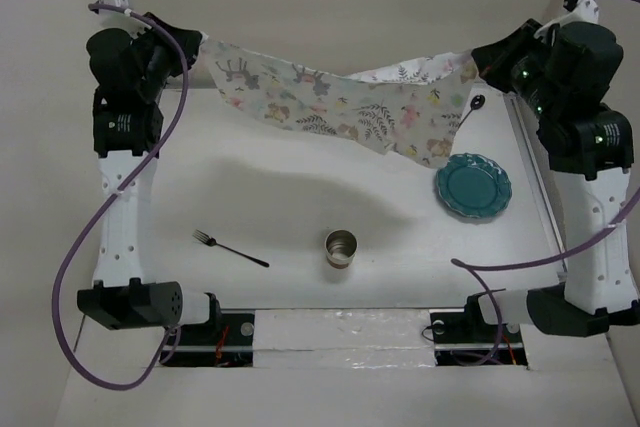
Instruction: Set the dinner table for one person
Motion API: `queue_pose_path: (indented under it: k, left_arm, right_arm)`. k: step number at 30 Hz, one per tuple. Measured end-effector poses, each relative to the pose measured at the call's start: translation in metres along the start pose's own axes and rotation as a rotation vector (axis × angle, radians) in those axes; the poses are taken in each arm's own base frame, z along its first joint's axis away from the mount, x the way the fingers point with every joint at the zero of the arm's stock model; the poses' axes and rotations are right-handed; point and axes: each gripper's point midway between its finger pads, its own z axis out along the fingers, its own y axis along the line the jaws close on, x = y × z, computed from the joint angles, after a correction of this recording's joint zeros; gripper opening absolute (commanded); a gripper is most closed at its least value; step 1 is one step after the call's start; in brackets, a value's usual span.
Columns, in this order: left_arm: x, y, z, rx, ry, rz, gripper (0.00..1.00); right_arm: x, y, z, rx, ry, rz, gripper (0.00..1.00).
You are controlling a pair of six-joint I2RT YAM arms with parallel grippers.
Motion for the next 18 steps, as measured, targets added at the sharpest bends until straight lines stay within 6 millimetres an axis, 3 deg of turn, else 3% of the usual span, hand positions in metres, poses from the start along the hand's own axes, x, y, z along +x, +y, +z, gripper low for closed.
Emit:
queue_pose_path:
  k: [2,5,8,13,16,18]
  left_arm:
    - [-0.006,-0.002,-0.005,-0.005,-0.022,-0.002,0.00]
    - [-0.003,0.005,-0.001,-0.029,-0.021,-0.012,0.00]
    - [0.015,0.024,0.019,-0.064,0.022,-0.030,0.00]
    - [0.057,0.065,0.072,-0.132,0.144,-0.081,0.00]
    - [0.068,0.075,0.096,-0.130,0.180,-0.130,0.00]
    - [0.067,0.075,0.104,-0.120,0.184,-0.155,0.00]
  right_arm:
    - [-0.004,-0.003,0.004,0.001,-0.001,0.002,0.00]
    - [0.007,-0.012,0.029,0.014,0.052,0.005,0.00]
    - [0.036,-0.030,0.075,0.045,0.151,0.013,0.00]
    - [0.081,-0.060,0.152,0.086,0.297,0.048,0.00]
    - [0.067,-0.057,0.179,0.054,0.280,0.073,0.00]
    - [0.050,-0.051,0.181,0.019,0.244,0.087,0.00]
